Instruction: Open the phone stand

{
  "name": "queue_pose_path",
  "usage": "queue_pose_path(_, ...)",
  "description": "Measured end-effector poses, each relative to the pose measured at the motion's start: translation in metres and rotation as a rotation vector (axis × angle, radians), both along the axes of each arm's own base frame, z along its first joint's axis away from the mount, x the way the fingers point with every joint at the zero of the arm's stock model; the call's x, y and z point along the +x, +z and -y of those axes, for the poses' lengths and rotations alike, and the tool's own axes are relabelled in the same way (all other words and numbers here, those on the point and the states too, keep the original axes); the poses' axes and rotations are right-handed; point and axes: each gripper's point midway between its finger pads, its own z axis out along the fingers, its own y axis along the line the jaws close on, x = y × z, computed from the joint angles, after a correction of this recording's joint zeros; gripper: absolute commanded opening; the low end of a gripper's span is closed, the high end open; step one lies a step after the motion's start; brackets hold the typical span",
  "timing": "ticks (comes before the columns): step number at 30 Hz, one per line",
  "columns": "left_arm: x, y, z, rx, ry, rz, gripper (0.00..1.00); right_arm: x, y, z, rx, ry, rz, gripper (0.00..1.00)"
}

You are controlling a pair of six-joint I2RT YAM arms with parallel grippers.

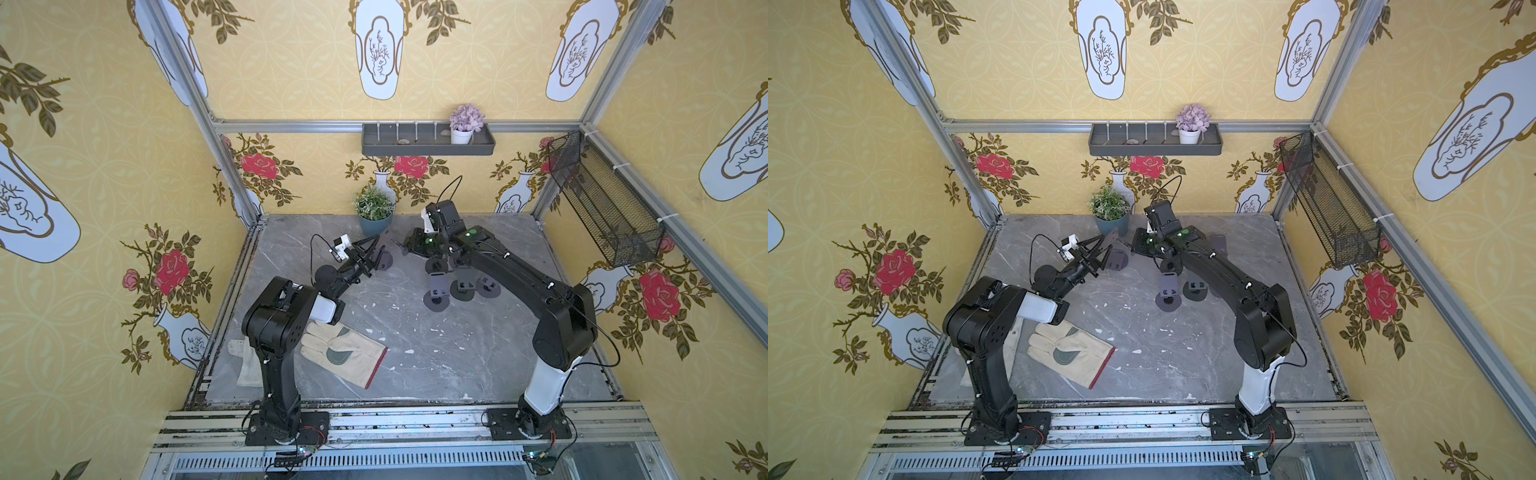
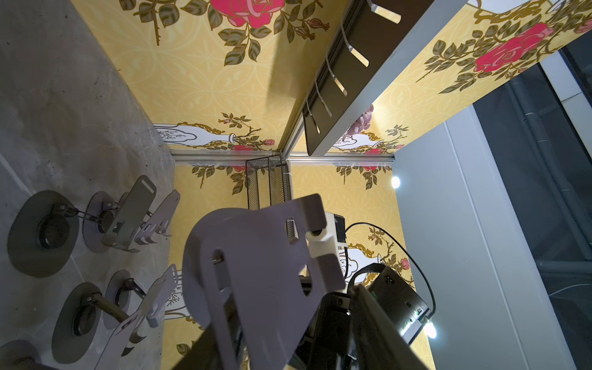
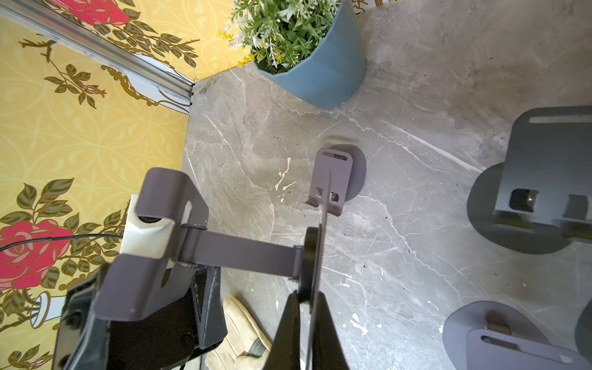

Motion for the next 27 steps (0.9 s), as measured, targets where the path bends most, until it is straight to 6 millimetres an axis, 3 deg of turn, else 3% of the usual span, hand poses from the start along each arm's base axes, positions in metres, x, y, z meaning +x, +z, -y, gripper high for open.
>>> queue_pose_path(10,-0.0002,0.0015,0.0001,-0.021,-0.008,-0.004,0.06,0.0003,-0.0005,-0.0051,0.005,0.009,0.009,0.0)
queue_pose_path(15,-0.0039,0.0027,0.0017,-0.025,-0.027,0.004,0.0,-0.0013,-0.0012,-0.0031,-0.022,0.023,0.017,0.0)
queue_pose_path(27,-0.0083,-0.0027,0.0034,0.018,-0.063,0.027,0.0,-0.0048,-0.0042,0.0034,-0.088,0.05,0.031,0.0)
